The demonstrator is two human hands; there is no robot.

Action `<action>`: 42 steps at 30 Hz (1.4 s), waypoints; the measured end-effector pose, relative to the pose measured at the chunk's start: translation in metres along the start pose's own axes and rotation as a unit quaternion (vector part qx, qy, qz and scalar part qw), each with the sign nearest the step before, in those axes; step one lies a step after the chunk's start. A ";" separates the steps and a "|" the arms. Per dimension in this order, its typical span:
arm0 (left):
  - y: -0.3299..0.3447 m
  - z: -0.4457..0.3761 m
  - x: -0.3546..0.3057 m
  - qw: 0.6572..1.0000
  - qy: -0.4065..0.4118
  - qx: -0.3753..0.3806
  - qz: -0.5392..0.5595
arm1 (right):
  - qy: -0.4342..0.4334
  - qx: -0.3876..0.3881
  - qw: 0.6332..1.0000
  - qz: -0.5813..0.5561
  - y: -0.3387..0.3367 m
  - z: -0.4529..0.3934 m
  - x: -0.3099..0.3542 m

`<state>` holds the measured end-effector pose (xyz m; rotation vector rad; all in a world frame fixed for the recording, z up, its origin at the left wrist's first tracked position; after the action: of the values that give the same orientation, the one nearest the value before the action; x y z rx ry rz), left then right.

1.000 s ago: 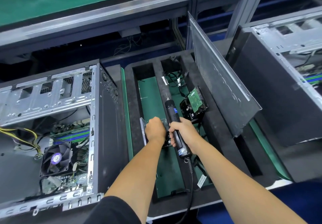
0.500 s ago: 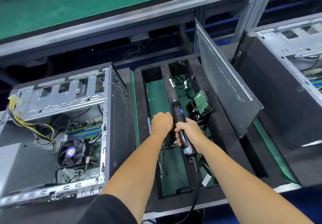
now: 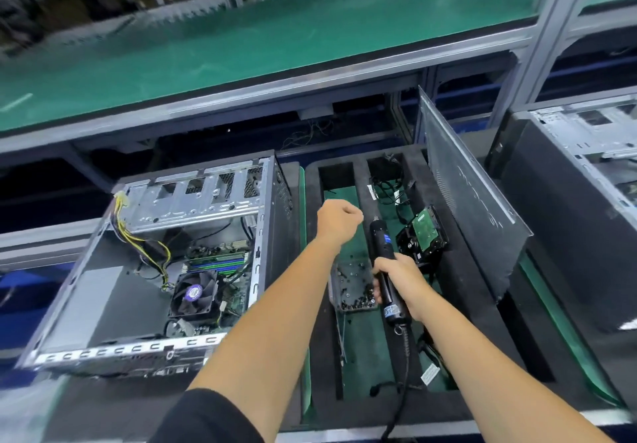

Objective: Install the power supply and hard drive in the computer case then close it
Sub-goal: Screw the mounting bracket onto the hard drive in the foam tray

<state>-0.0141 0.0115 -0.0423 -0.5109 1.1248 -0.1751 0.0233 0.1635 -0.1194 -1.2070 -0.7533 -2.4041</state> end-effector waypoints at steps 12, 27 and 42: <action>-0.095 0.038 -0.051 0.967 0.092 -0.079 0.225 | -0.073 0.081 0.993 0.045 0.109 0.072 0.081; -0.231 0.169 0.069 0.930 0.048 0.053 0.361 | -0.083 0.089 0.988 0.099 0.312 0.126 0.006; -0.261 0.260 0.142 0.934 -0.010 0.106 0.340 | -0.060 0.126 0.979 0.149 0.377 0.170 -0.060</action>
<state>0.3109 -0.1927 0.0517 0.0867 1.1869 0.3114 0.3608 -0.0315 0.0303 -1.2662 -0.8188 -1.9458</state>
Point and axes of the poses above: each hand's wrist, its own z-axis away from the middle knuckle, its own y-axis out of the palm, x = y × z, the point moved 8 cm from there along -z, towards the middle knuckle, and after that the axes turned 12 degrees about x, right-handed, at the moved point
